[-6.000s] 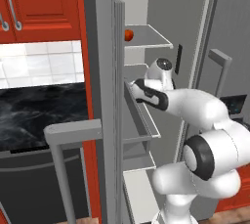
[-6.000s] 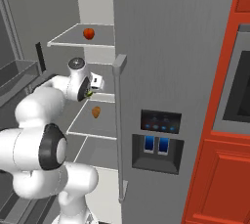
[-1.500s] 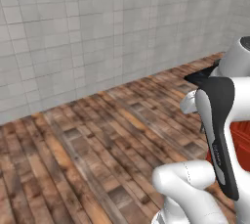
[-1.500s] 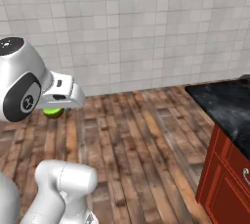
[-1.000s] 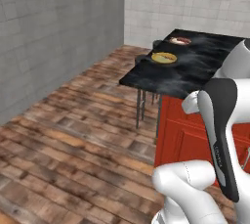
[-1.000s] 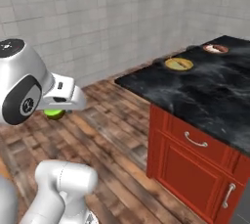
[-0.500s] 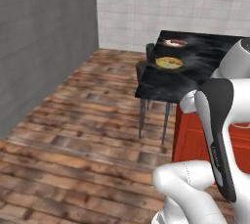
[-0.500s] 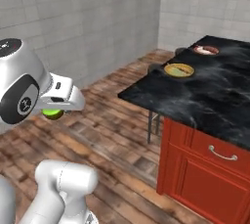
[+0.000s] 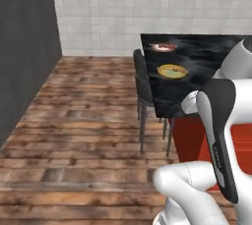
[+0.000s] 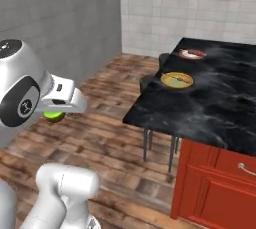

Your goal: Pick up the kiwi and apple from the fridge and place one fruit on each plate on the dining counter.

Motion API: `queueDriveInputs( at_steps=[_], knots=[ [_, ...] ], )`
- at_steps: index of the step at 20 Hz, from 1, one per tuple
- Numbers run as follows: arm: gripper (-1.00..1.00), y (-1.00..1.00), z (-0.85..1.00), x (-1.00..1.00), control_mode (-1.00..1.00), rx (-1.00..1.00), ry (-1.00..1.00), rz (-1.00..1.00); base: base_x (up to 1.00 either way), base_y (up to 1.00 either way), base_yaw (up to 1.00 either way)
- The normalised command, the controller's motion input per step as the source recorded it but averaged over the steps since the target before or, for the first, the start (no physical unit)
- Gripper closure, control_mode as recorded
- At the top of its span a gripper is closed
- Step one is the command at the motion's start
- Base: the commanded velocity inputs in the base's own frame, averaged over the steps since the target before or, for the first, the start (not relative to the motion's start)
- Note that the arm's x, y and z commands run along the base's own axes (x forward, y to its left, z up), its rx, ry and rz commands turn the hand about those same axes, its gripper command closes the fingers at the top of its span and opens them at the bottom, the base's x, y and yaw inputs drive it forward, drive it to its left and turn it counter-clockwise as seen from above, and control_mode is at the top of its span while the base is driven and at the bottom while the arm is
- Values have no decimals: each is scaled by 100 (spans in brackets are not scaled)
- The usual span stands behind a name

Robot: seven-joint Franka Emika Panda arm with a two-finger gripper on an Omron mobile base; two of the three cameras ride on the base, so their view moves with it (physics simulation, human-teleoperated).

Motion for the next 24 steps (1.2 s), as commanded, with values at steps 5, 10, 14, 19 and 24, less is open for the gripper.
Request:
queueDriveInputs(
  at_steps=[5,10,14,19,24],
  knots=[
    [100,0,0,0,100,0,0,0,100,100,-46],
    [100,0,0,0,100,0,0,0,100,100,-53],
    [100,0,0,0,100,0,0,0,76,84,-66],
    [100,0,0,0,100,0,0,0,34,56,-79],
    [100,0,0,0,100,0,0,0,12,47,-80]
  ],
)
